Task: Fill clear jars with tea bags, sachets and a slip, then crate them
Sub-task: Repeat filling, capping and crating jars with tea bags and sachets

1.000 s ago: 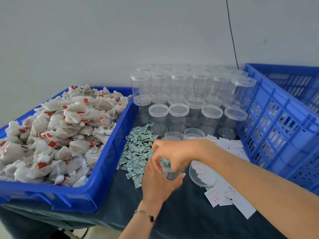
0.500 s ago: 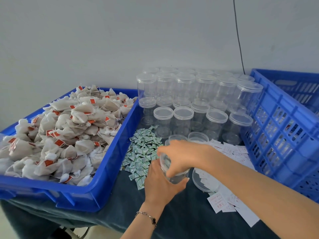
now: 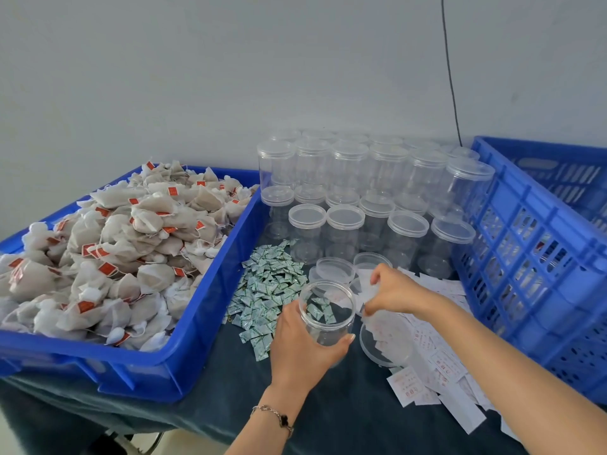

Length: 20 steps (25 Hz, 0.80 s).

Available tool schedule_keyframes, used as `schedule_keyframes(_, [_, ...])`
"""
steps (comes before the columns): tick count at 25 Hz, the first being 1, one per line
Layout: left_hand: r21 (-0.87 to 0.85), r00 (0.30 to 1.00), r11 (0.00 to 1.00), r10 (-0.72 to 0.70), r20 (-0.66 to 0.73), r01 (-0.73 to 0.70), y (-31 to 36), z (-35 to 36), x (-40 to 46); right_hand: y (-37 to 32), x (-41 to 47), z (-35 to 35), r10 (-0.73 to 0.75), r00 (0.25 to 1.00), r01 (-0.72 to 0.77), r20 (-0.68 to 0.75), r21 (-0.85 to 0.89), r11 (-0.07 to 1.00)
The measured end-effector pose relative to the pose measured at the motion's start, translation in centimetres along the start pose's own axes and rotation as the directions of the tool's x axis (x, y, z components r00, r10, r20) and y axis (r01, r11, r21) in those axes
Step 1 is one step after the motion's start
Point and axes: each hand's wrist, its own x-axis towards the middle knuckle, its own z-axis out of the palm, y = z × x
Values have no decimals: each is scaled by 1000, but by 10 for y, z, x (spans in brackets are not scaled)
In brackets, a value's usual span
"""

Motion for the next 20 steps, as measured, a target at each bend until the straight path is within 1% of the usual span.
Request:
schedule_keyframes(2, [-55, 999, 998, -20, -45, 17, -1, -5, 0, 0, 11, 4, 34, 989, 2, -141, 246, 969])
schedule_keyframes(3, [-64, 994, 998, -26, -103, 19, -2, -9, 1, -1, 16, 7, 73, 984, -26, -161, 279, 960])
schedule_keyframes(4, [-71, 985, 997, -38, -170, 26, -4, -14, 3, -1, 20, 11, 115, 983, -83, -141, 213, 974])
schedule_keyframes(5, [-83, 972, 996, -61, -227, 43, -6, -20, 6, -2, 21, 15, 151, 981, -142, -119, 79, 987])
schedule_keyframes(6, [-97, 959, 994, -83, -270, 58, -10, -26, 10, -5, 20, 19, 167, 979, -173, -119, -46, 984])
schedule_keyframes(7, [-98, 948, 993, -94, -304, 67, -14, -32, 14, -13, 19, 21, 133, 981, -151, -144, -117, 982])
schedule_keyframes(10, [-70, 925, 994, -101, -367, 81, -28, -42, 21, -49, 8, 28, -115, 969, 80, -221, -161, 984])
schedule_keyframes(13, [-122, 913, 985, -160, -374, 123, -38, -53, 24, -97, -7, 35, -361, 908, 315, -212, -220, 923])
schedule_keyframes(16, [-167, 915, 977, -185, -359, 132, -49, -63, 24, -140, -22, 44, -503, 847, 463, -172, -225, 857])
schedule_keyframes(20, [-236, 936, 967, -165, -310, 92, -56, -70, 19, -192, -31, 60, -616, 782, 584, -94, -234, 777])
